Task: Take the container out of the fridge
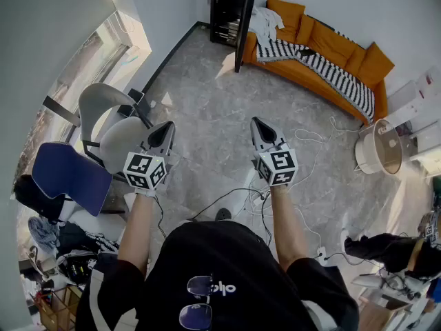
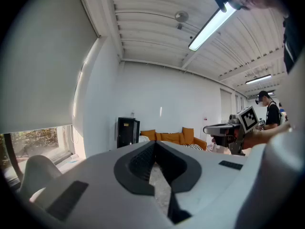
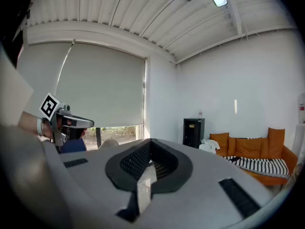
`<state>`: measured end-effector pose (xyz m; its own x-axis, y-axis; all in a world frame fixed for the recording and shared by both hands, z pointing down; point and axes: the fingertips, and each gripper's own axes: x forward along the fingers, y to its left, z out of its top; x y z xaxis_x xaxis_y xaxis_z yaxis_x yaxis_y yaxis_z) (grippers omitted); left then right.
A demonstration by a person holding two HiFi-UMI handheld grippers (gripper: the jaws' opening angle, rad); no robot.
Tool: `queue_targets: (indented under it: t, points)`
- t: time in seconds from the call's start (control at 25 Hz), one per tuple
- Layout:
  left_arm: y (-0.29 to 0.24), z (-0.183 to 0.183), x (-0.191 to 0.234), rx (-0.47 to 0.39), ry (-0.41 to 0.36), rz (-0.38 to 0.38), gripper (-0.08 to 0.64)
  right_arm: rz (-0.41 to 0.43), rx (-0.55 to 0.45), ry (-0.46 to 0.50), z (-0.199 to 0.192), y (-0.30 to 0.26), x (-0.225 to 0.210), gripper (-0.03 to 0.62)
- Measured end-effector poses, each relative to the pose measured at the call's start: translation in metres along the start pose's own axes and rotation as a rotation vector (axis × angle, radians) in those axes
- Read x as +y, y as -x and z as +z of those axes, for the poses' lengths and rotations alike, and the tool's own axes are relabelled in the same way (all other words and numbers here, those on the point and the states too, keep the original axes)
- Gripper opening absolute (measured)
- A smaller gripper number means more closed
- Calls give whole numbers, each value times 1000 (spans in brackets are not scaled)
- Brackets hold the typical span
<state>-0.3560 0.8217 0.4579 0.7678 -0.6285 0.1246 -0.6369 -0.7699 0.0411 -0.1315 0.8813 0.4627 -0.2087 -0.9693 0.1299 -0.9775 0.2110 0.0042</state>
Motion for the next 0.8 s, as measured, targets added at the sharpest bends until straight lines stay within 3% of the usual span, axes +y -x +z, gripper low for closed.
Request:
queue_targets:
  t: [0.52,0.8]
  points:
    - [-46,-6,-40,5,5,18,0,39,44,-32,-26,-7,-54,6]
    - [-68,-16,-9,6,28,37,0,63,57,-32,-35,-45,-60,6]
